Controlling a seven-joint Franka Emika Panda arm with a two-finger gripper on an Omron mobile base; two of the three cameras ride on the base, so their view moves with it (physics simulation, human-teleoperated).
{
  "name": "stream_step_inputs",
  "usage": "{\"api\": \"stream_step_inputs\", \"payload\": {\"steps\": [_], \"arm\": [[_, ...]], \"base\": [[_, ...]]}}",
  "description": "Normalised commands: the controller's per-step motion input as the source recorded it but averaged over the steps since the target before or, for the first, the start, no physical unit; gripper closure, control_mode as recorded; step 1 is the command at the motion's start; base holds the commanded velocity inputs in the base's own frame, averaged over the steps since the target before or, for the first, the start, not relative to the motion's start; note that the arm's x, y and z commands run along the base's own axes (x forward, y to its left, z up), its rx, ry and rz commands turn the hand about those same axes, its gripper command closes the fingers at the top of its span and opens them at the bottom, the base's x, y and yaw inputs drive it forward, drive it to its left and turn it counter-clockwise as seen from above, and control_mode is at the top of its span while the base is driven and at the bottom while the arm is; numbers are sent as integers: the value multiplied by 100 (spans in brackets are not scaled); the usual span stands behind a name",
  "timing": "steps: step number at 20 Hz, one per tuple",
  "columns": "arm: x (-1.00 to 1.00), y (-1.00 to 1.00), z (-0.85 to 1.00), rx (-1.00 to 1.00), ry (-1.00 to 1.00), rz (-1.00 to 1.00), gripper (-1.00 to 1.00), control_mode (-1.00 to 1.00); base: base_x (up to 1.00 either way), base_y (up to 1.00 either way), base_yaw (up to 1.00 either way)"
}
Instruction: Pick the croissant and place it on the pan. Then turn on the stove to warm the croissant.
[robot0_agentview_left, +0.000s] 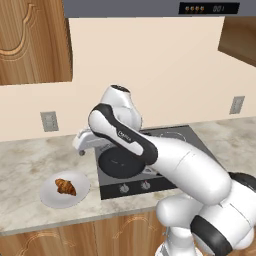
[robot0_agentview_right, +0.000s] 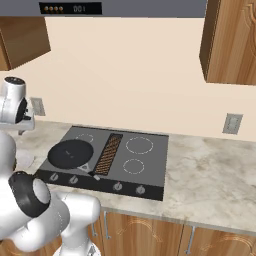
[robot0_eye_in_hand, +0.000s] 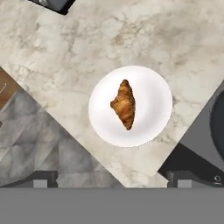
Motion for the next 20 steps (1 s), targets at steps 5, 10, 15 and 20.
{"api": "stream_step_inputs", "payload": {"steps": [5,10,15,20], "arm": [[0,89,-30,0,4,14,-100,-100],[-2,43,-19,1,5,11,-100,-100],[3,-3,-40,-2,0,3,-100,-100],[15,-3,-38,-2,0,4,-100,-100]], "base": [[0,0,0],[0,0,0],[0,0,0],[0,0,0]]}}
